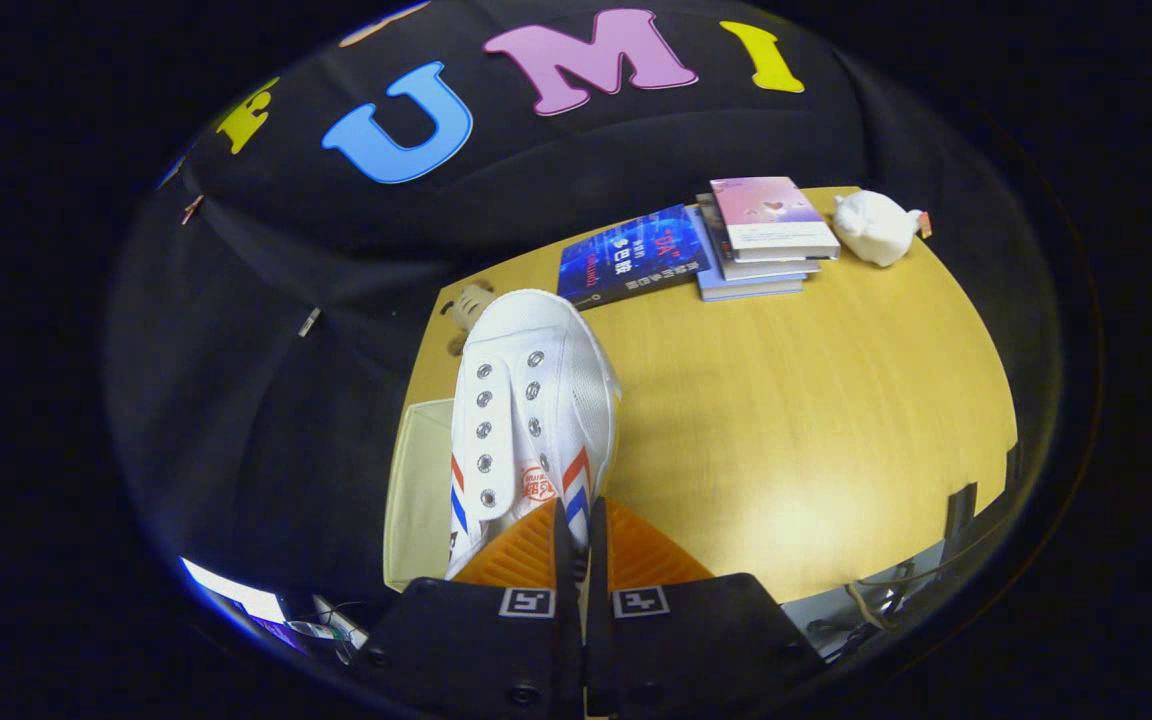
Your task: Open the storage box then place both shoes into the box .Put the left shoe in first, then the right shoe, with the right side of both shoes facing outward in a uniform manner.
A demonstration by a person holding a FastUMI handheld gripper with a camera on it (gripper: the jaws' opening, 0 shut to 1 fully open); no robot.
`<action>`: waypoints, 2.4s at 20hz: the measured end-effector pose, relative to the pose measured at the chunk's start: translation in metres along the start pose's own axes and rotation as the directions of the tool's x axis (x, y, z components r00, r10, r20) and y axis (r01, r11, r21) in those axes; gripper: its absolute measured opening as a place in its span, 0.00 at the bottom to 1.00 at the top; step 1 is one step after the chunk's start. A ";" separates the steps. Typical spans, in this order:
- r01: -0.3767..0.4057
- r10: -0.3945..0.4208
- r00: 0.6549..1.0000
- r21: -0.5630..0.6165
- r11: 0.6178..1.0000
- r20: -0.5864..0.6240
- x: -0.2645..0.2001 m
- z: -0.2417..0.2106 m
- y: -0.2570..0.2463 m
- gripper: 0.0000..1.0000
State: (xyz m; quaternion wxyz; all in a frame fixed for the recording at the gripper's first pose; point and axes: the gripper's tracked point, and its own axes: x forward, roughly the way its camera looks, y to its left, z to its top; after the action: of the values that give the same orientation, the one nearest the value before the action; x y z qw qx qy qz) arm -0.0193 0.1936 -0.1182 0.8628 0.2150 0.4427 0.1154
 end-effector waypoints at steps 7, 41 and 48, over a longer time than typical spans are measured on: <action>-0.036 0.026 0.992 -0.079 0.996 -0.127 0.045 -0.044 0.059 0.06; 0.232 -0.171 0.948 -0.216 0.949 0.267 -0.034 0.026 -0.030 1.00; 0.224 -0.116 0.881 -0.190 0.956 0.459 -0.100 0.094 -0.104 0.99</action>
State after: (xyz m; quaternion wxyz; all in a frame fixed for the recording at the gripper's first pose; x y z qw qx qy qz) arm 0.0002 0.0382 -0.0474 0.9669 0.0912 0.2352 0.0389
